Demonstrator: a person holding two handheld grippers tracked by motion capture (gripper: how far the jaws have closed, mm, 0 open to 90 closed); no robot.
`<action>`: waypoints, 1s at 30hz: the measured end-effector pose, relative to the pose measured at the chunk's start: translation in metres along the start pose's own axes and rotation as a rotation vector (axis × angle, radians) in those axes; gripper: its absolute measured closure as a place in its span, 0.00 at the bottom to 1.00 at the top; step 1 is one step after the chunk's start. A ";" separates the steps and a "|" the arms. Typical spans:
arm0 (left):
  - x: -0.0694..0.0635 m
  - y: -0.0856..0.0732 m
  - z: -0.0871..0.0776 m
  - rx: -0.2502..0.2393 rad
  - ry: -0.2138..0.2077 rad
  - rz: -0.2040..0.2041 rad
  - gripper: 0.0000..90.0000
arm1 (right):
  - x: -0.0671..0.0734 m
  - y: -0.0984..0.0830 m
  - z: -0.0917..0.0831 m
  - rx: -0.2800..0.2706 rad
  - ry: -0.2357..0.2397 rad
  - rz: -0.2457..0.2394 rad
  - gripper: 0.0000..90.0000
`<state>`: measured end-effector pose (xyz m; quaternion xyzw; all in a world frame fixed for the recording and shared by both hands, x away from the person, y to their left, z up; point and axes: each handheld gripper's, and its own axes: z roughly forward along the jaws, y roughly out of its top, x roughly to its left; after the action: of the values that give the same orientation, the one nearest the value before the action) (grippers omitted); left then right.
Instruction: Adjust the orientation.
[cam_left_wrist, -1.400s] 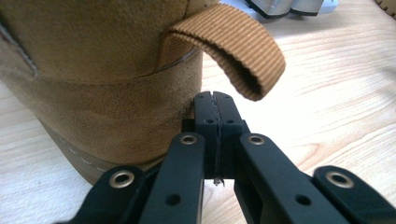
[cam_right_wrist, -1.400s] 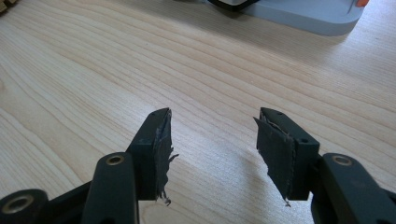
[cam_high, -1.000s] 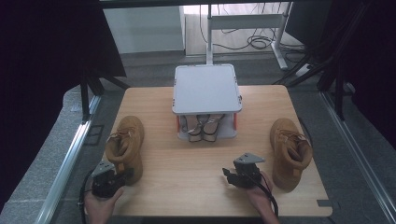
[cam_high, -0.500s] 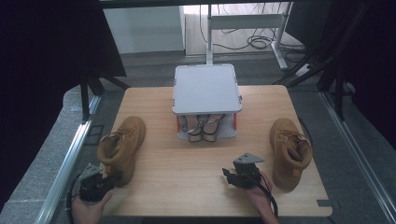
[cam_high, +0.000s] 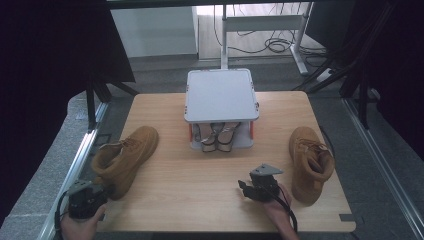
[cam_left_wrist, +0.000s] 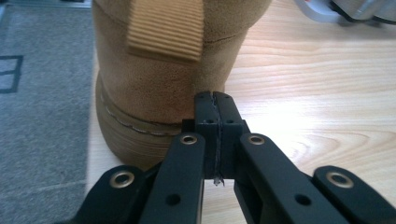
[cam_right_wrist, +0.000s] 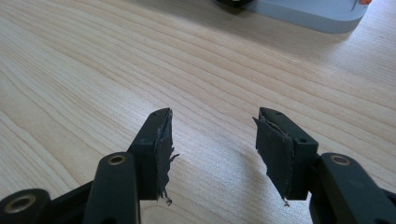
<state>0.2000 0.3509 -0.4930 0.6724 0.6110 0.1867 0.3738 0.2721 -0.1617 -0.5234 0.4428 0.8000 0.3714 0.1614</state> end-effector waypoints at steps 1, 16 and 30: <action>0.003 0.000 -0.001 -0.002 0.018 -0.005 1.00 | 0.000 0.000 0.000 0.000 0.002 0.001 0.51; -0.012 -0.002 0.005 -0.036 -0.018 0.012 1.00 | 0.000 0.001 -0.001 -0.006 0.007 0.003 0.53; -0.089 0.022 0.042 -0.013 -0.116 0.162 0.64 | -0.005 0.003 -0.009 -0.031 0.038 0.042 0.59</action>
<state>0.2285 0.2548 -0.4861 0.7267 0.5309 0.1808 0.3966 0.2711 -0.1692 -0.5154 0.4500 0.7876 0.3952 0.1449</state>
